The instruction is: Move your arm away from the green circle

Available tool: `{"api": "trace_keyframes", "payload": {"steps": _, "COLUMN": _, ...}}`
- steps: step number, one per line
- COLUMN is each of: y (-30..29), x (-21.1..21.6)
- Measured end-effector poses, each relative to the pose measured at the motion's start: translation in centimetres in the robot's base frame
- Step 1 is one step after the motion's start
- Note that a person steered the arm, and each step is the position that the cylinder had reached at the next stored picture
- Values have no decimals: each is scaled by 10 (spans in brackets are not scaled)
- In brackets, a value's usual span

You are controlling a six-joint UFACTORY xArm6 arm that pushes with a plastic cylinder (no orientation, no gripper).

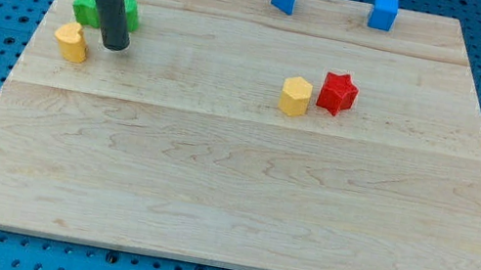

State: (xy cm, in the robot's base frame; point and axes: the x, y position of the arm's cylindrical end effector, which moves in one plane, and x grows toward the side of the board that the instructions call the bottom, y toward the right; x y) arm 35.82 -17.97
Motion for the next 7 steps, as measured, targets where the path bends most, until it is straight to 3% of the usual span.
{"api": "trace_keyframes", "payload": {"steps": 3, "y": 0, "x": -14}}
{"api": "trace_keyframes", "payload": {"steps": 5, "y": -1, "x": 22}}
{"api": "trace_keyframes", "payload": {"steps": 7, "y": -6, "x": 22}}
